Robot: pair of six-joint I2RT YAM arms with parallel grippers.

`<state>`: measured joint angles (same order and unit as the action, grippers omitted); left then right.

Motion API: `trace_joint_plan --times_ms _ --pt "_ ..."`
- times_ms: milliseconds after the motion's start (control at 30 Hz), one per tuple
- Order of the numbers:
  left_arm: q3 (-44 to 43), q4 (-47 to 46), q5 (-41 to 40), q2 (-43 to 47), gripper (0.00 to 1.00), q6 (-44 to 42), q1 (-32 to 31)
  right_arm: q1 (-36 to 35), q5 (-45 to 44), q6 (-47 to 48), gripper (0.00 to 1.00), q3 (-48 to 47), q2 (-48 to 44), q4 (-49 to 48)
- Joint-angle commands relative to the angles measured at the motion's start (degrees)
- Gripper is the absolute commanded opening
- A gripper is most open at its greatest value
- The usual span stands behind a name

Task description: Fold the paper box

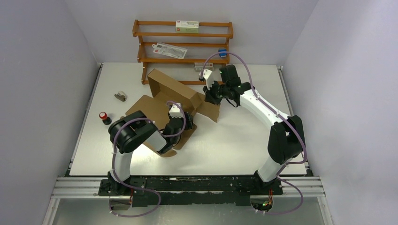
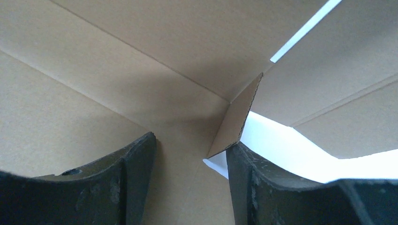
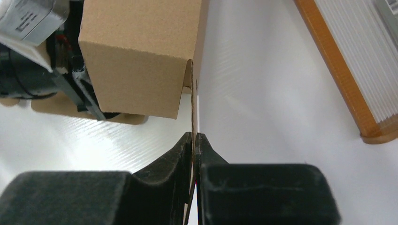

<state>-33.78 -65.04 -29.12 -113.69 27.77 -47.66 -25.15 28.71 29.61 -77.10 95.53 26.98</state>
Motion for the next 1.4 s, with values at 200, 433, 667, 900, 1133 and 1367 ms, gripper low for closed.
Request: trace_joint_plan --times_ms 200,433,667,900,1133,1367 --pt "0.51 -3.43 5.57 -4.24 0.57 4.34 0.38 -2.59 -12.43 -18.66 0.10 5.63 -3.63 -9.88" --pt "-0.67 -2.88 8.20 -6.36 0.51 6.50 0.22 -5.39 -19.86 -32.17 0.09 5.76 -4.91 -11.73" --pt "-0.78 -3.28 7.61 -6.82 0.49 6.57 -1.95 -6.84 -22.56 -42.89 0.06 -0.82 -1.68 -5.91" --pt "-2.56 -1.15 5.39 -7.53 0.48 5.82 -4.47 -8.16 -28.35 -49.40 0.04 -4.03 -0.20 -2.70" --pt "-2.34 -2.93 7.00 -7.80 0.48 8.27 -4.74 -9.20 -35.17 -57.34 0.04 1.55 -2.40 -6.47" --pt "-0.79 -5.53 8.34 -6.37 0.47 9.22 -4.82 -10.83 -41.89 -63.95 0.09 8.93 -5.74 -13.26"
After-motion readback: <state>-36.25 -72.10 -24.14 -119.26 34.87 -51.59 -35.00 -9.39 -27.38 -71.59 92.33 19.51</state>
